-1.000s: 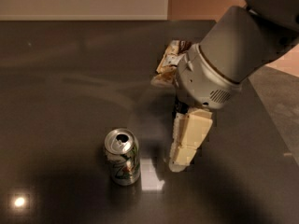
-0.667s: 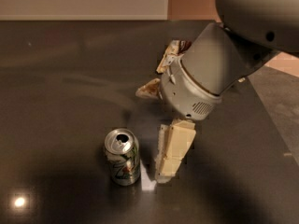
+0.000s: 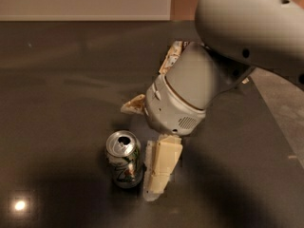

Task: Move 7up can near pepsi can

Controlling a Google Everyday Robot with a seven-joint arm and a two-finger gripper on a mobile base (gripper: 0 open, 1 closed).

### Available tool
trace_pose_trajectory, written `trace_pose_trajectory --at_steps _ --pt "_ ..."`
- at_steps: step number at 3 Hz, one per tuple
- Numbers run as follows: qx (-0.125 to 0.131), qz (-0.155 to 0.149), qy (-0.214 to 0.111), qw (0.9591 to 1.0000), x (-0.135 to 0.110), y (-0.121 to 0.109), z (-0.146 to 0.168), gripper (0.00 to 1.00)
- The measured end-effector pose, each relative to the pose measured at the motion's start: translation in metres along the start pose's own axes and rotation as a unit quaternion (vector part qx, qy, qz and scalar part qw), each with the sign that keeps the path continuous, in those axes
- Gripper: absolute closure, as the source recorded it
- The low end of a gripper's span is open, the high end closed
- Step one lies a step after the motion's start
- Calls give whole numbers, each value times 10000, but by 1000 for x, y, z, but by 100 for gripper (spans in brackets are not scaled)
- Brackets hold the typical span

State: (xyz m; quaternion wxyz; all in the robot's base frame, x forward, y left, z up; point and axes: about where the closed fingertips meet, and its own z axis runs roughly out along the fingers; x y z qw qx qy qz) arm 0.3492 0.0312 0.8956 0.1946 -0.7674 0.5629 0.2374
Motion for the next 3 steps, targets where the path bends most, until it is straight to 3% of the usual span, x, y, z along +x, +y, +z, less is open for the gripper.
trace_pose_trajectory --at_steps 1,3 --pt "-66 -47 -122 9999 -5 4 7 0" --pt "-118 -100 -279 9995 -10 8 8 41"
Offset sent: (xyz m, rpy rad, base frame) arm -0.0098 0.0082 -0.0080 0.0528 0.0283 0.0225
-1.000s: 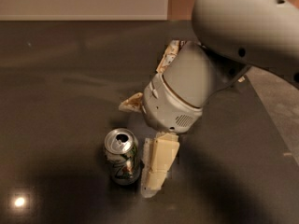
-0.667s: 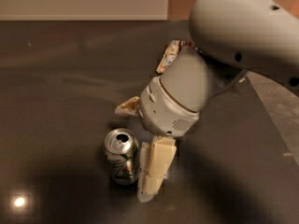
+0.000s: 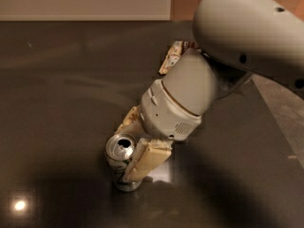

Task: Move 7up can near pepsi can

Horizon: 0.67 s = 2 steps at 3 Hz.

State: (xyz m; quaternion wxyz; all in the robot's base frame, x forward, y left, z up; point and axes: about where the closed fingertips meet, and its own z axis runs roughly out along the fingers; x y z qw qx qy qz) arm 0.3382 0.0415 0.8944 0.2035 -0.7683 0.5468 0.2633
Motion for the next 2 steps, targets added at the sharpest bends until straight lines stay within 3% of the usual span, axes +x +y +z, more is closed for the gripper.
trace_pose_trajectory --at_steps 1,2 --pt "15 57 -155 9999 -2 -3 -7 65" --pt "262 301 -128 9991 3 -11 -24 87"
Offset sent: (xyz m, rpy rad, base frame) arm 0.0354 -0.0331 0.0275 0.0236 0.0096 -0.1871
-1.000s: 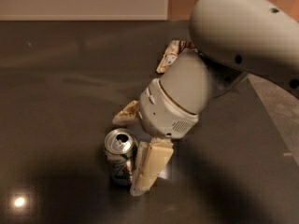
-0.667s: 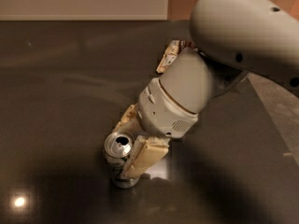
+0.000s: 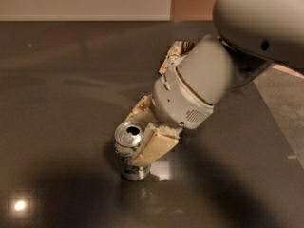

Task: Move 7up can near pepsi can

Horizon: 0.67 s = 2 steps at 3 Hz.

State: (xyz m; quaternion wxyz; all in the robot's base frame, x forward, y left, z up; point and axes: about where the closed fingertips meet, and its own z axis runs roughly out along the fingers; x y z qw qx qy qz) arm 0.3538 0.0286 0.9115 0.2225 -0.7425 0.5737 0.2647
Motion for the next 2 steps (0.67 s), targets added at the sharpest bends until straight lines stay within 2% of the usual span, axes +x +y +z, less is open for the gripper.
trace_pose_trajectory --at_steps 1,2 --pt "528 521 189 9971 17 -13 -31 100" --pt "1045 1023 392 9885 39 -20 -59 100"
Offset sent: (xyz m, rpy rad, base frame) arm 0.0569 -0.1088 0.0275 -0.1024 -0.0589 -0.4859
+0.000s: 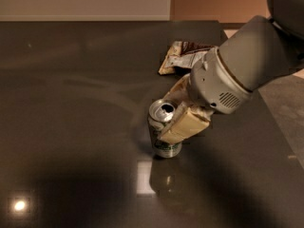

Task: Move 7up can near pepsi can

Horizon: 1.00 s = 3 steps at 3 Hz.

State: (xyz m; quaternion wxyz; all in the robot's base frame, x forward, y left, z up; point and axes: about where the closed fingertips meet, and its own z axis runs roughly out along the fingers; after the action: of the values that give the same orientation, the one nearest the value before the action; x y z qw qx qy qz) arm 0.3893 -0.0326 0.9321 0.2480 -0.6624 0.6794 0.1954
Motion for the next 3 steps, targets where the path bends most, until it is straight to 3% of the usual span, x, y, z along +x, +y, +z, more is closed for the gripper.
trace_pose_trajectory --at_steps 1,3 --pt "475 499 114 9976 23 -16 -21 100" --pt "962 1260 32 9874 62 -37 -39 100"
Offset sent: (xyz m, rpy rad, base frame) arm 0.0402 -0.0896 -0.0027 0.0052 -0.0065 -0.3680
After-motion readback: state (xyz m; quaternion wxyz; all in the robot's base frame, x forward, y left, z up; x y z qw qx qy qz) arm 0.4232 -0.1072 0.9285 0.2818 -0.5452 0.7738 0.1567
